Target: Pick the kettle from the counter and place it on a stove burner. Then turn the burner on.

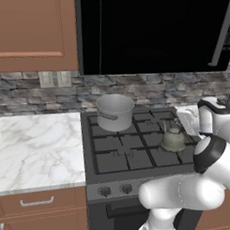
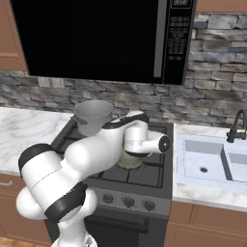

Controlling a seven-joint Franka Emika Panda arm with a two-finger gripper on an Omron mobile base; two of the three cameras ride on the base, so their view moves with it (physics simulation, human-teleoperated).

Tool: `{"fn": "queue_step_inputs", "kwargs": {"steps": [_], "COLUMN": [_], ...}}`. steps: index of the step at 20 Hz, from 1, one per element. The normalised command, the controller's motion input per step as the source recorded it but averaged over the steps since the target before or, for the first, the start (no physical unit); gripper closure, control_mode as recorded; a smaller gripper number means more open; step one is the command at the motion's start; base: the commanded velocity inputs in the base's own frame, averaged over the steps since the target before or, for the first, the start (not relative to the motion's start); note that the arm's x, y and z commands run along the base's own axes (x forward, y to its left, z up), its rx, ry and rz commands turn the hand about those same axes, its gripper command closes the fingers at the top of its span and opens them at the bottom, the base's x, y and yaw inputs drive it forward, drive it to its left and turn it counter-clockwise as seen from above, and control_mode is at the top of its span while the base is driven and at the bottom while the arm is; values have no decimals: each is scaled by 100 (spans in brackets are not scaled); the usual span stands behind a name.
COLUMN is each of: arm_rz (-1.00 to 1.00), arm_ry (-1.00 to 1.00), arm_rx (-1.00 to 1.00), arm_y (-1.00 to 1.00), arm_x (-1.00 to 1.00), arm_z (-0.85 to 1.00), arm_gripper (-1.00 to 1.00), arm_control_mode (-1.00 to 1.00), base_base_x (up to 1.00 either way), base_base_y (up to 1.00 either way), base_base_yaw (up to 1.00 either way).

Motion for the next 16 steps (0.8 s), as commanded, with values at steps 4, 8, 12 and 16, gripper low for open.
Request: {"fn": "queue_step_inputs", "kwargs": {"steps": [4,8,12,16], "arm_rz": [0,0,0,0], "arm_ry": [-1,0,0,0], "arm_rx": [0,0,0,0], "arm_y": [0,0,0,0], "arm_x": [-4,0,0,0], "arm_z": [-1,0,0,0], "arm_gripper": [100,-100,-100,-100], "arm_control_mode": [-100,-100,-100,-100], "base_base_x": [0,0,0,0], "base_base_y": [0,0,0,0], "base_base_yaw": [0,0,0,0]}}
